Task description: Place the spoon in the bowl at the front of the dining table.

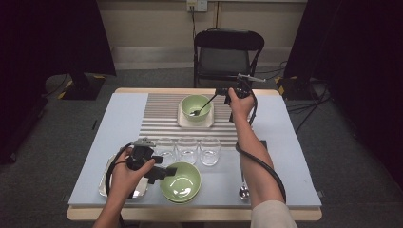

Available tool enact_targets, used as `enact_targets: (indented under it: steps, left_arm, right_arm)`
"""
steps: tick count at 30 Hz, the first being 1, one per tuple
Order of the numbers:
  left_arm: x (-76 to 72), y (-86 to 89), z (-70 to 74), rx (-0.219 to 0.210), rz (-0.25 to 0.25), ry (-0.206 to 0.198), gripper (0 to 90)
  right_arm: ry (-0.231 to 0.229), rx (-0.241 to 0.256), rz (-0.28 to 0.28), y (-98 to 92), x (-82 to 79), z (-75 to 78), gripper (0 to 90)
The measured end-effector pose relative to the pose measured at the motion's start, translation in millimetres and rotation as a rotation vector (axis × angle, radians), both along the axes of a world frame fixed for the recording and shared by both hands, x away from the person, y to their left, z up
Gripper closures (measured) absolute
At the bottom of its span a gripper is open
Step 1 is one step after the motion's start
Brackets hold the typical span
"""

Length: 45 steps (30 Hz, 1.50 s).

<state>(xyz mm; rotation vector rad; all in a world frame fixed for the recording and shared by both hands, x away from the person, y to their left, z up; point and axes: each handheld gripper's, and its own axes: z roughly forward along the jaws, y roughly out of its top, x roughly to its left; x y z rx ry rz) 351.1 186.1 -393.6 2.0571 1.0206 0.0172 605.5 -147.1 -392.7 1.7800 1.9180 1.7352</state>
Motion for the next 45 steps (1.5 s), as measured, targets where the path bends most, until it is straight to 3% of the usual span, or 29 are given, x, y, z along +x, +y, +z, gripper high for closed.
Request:
enact_targets:
  steps: [15,45]
  left_arm:
    - [-0.2,-1.2,0.3,0.002,-0.002,0.0,21.7]
    - [-0.9,-0.6,0.9,0.008,-0.003,-0.004,21.7]
  right_arm:
    - [0.015,0.003,-0.011,-5.0,-4.9,-10.7,89.2]
    - [0.034,-0.017,-0.02,-7.9,-8.6,-16.6,87.2]
